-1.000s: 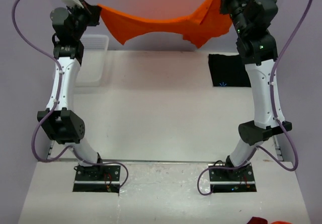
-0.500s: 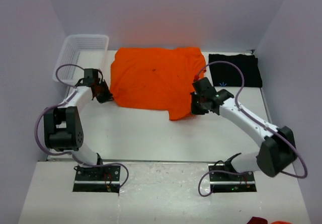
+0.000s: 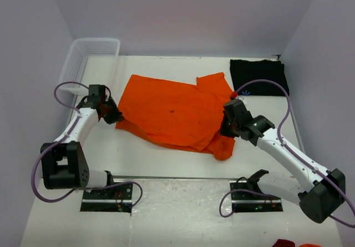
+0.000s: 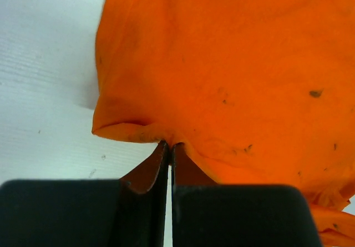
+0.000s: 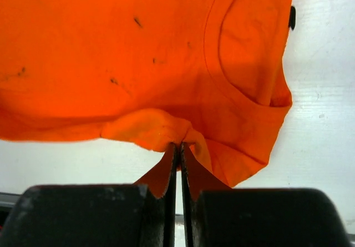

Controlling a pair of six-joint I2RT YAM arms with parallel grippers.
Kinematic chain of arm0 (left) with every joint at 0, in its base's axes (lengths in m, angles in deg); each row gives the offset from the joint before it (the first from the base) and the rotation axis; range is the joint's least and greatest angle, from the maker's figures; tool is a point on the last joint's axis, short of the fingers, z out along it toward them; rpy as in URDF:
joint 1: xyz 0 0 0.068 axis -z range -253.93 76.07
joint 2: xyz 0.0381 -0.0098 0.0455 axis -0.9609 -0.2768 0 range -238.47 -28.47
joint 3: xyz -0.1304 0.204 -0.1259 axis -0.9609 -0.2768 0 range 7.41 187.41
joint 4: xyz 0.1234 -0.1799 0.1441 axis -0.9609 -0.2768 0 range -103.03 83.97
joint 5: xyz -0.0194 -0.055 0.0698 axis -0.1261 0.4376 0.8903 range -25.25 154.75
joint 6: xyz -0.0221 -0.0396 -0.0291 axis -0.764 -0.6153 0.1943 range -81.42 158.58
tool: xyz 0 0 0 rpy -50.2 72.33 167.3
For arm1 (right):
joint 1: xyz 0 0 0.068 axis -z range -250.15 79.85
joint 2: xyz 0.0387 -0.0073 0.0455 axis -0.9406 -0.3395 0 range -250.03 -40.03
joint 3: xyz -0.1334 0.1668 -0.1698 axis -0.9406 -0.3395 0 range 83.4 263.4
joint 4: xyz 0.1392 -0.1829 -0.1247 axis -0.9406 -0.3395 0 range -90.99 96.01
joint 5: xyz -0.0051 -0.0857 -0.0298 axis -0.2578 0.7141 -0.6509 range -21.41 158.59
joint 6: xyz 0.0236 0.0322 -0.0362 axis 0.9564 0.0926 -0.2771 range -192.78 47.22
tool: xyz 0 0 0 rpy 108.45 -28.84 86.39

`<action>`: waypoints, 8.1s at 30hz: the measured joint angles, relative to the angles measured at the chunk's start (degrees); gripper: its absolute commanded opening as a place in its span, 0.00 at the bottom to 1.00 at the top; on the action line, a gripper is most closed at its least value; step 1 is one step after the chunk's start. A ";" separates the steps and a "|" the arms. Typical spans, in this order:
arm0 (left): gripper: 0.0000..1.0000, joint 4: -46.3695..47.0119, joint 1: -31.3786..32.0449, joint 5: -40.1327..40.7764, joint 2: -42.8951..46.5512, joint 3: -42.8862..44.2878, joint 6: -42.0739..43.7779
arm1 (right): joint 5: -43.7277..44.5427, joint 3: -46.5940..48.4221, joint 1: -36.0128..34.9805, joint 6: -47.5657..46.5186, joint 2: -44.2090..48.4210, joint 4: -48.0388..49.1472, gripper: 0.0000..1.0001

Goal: Fold and stack the t-shirts
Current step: Flatten out the tshirt

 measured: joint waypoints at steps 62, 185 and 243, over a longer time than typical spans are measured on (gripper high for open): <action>0.00 -4.13 0.00 10.12 -11.85 8.11 -0.35 | 4.11 17.90 7.56 -17.97 -26.56 3.85 0.00; 0.00 2.34 8.57 -30.60 11.19 29.62 50.36 | 2.82 71.93 13.16 -42.25 -20.41 -6.80 0.00; 0.41 17.38 56.70 12.15 18.53 -15.39 -10.34 | -3.67 50.71 12.87 -34.38 -5.92 -5.18 0.00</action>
